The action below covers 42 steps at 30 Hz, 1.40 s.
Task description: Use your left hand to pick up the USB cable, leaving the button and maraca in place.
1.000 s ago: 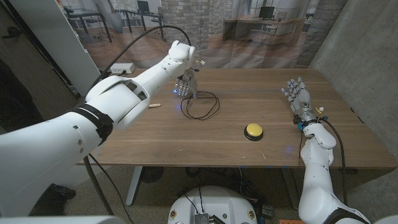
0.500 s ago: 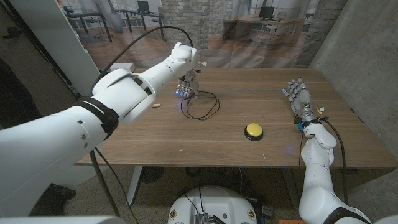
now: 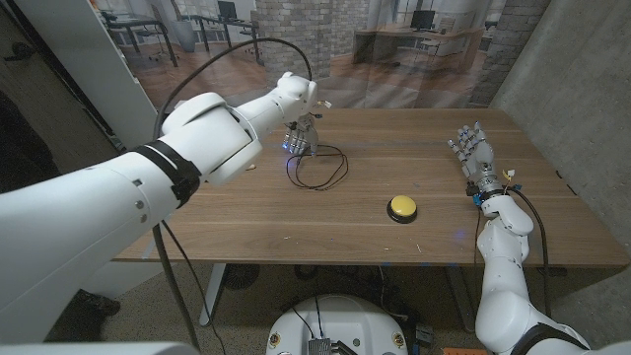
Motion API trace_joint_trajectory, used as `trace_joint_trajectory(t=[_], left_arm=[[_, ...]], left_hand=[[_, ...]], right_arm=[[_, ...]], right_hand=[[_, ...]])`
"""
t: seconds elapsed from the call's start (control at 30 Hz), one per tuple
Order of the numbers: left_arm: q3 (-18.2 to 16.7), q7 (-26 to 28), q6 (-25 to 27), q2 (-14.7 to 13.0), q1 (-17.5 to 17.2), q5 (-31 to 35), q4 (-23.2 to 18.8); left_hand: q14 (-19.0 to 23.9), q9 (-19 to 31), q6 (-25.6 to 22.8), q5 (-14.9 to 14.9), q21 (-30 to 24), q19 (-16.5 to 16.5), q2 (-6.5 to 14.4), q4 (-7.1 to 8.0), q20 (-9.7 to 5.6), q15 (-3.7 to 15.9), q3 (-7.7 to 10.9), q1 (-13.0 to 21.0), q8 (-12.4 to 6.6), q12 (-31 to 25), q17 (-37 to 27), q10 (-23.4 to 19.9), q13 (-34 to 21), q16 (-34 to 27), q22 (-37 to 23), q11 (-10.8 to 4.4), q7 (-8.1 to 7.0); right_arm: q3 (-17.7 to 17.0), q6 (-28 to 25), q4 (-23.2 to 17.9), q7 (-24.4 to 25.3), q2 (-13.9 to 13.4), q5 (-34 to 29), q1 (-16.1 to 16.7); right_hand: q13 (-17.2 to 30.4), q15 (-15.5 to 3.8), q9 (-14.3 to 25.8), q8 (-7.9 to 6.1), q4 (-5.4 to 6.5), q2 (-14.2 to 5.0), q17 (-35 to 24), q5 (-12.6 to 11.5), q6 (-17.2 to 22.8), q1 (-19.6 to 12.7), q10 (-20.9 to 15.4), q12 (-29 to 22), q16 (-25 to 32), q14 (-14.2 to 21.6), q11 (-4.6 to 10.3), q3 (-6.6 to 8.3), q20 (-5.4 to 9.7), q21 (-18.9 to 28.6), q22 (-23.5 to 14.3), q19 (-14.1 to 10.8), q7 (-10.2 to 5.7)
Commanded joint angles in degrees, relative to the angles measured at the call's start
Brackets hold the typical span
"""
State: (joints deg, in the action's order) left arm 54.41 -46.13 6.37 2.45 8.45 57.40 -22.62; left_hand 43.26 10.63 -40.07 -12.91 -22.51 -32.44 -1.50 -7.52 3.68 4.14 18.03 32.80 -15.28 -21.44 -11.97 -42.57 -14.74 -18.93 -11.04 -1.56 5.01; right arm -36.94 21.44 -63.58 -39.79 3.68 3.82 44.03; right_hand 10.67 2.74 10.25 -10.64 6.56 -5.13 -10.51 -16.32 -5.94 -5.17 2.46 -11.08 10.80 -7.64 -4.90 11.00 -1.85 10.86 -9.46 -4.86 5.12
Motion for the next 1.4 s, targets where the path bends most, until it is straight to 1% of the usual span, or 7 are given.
trace_joint_trajectory(t=[0.03,0.5,0.73,1.07,1.13,1.2,1.4], left_arm=[[5.55,2.39,-1.17,1.64,1.54,-3.33,2.46],[12.35,2.43,-1.94,2.41,2.37,-6.55,2.69],[17.58,2.71,-1.87,2.56,2.5,-8.92,2.71],[22.82,2.58,-1.84,2.94,3.1,-10.2,2.67],[23.44,2.87,-1.89,2.9,3.21,-10.47,2.65],[24.16,2.82,-1.89,2.7,3.3,-10.45,2.28],[25.2,0.42,-1.77,1.74,3.39,-10.45,0.2]], left_hand=[[2.17,0.25,-2.34,0.57,-0.63,-0.84,0.99,-0.52,-0.61,0.77,1.26,1.97,-0.67,-0.63,-0.12,-2.17,-0.35,-0.69,-0.26,-0.5,-0.41],[2.95,0.22,-4.51,1.75,-0.58,-0.72,2.46,-2.08,-0.9,1.23,2.91,6.18,-0.74,-0.6,-0.57,-3.42,-0.72,-1.14,-0.32,-0.66,-0.36],[3.8,0.2,-4.87,2.59,-0.76,-1.14,-0.32,-2.04,-1.17,1.71,1.38,6.27,-0.35,-0.62,-0.83,-4.3,-0.96,-1.75,-0.35,-1.34,-0.19],[5.28,0.21,-6.2,2.35,-0.89,-1.36,-0.17,-2.11,-1.53,2.17,1.67,8.28,-0.35,-0.86,-0.92,-5.74,-1.23,-2.43,-0.4,-1.92,-0.31],[5.6,0.22,-6.48,2.32,-0.87,-1.27,0.28,-2.19,-1.53,2.44,1.93,9.13,-0.33,-0.92,-1.09,-6.08,-1.31,-2.72,-0.41,-1.9,-0.48],[6.72,0.27,-7.65,2.41,-0.86,-0.97,2.03,-2.16,-1.52,2.82,2.87,11.4,-0.43,-1.05,-1.38,-6.95,-1.59,-3.47,-0.47,-0.36,-0.7],[8.72,0.34,-9.65,1.75,-1.09,-0.62,3.57,-3.42,-1.98,4.46,5.09,18.75,-0.49,-1.26,-1.69,-8.69,-2.14,-4.86,-0.62,-1.13,-1.33]], right_arm=[[-0.43,1.75,2.44,0.13,-0.72,0.36,-1.14],[-1.66,5.1,4.66,0.76,-0.83,1.49,-1.83],[-2.45,6.61,5.1,1.84,-0.65,1.93,-1.91],[-3.02,8.62,6.93,2.84,-1.23,2.23,-3.19],[-3.1,9.04,7.36,3.09,-1.27,2.26,-3.45],[-3.09,9.45,7.86,3.24,-1.4,2.2,-3.71],[-3.09,10.33,8.79,3.65,-1.58,2.19,-4.2]], right_hand=[[0.17,0.16,0.26,-0.33,0.15,0.46,-0.18,-0.23,0.21,-0.05,-0.34,-0.29,0.31,0.35,-0.45,-0.21,-0.08,0.36,-0.29,-0.68,0.26],[0.17,0.19,0.27,-0.43,0.1,0.45,-0.17,-0.28,0.54,-0.09,-1.23,-0.57,0.71,1.8,-0.68,-0.3,0.25,0.81,-0.3,-2.23,0.16],[0.18,0.12,0.27,-0.49,0.02,0.47,-0.16,-0.33,0.77,-0.18,-2.06,-0.79,0.95,2.84,-0.69,-0.34,1.0,1.02,-0.26,-3.28,0.2],[0.18,0.04,0.27,-0.54,-0.03,0.49,-0.16,-0.37,1.01,-0.24,-2.66,-0.91,1.05,3.52,-0.62,-0.38,1.14,1.07,-0.24,-3.92,0.17],[0.18,0.04,0.27,-0.52,-0.05,0.49,-0.16,-0.38,0.98,-0.26,-2.73,-0.92,1.06,3.62,-0.63,-0.38,1.16,1.1,-0.24,-4.1,0.18],[0.18,0.11,0.27,-0.52,-0.06,0.49,-0.16,-0.39,1.01,-0.28,-2.8,-0.92,1.09,3.81,-0.62,-0.38,1.22,1.15,-0.23,-4.33,0.08],[0.19,0.1,0.26,-0.51,-0.09,0.48,-0.16,-0.41,1.03,-0.33,-3.08,-0.97,1.11,4.07,-0.68,-0.39,1.24,1.15,-0.22,-4.59,0.08]])
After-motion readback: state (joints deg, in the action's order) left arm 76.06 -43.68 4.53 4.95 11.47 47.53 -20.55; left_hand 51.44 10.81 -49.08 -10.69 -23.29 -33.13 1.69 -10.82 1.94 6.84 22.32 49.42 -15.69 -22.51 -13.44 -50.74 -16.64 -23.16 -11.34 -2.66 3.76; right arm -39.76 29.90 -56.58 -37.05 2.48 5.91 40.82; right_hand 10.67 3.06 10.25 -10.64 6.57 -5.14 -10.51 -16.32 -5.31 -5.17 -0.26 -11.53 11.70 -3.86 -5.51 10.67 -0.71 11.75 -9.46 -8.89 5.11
